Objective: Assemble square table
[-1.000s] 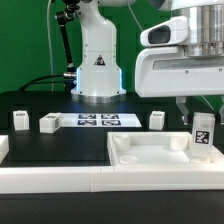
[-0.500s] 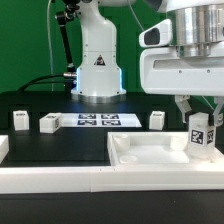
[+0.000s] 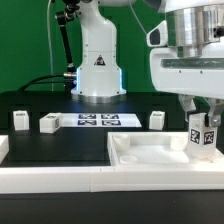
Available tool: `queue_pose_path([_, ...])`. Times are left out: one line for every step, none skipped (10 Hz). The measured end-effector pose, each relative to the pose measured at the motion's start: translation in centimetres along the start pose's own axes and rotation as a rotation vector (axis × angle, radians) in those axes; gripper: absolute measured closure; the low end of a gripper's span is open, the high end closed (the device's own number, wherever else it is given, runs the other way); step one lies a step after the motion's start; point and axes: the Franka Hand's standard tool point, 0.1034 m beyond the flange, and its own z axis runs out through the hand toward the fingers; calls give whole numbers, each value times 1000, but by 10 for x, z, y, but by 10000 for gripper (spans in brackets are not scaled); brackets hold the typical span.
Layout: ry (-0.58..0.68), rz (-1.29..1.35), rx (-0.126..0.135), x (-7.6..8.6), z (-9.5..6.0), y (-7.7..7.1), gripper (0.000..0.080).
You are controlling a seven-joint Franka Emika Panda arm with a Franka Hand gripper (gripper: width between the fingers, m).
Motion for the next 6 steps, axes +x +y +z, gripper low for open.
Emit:
queue_pose_path([0,49,0,0,0,0,508])
queue_pose_path([0,60,0,0,0,0,508])
queue_pose_path([0,39,1,0,0,0,508])
queue_pose_path([-1,-13,-3,1,0,0,427])
queue_pose_path([-3,-63,-11,2,-1,0,254])
queue_pose_path([-3,-112,-15,2,-2,0,254])
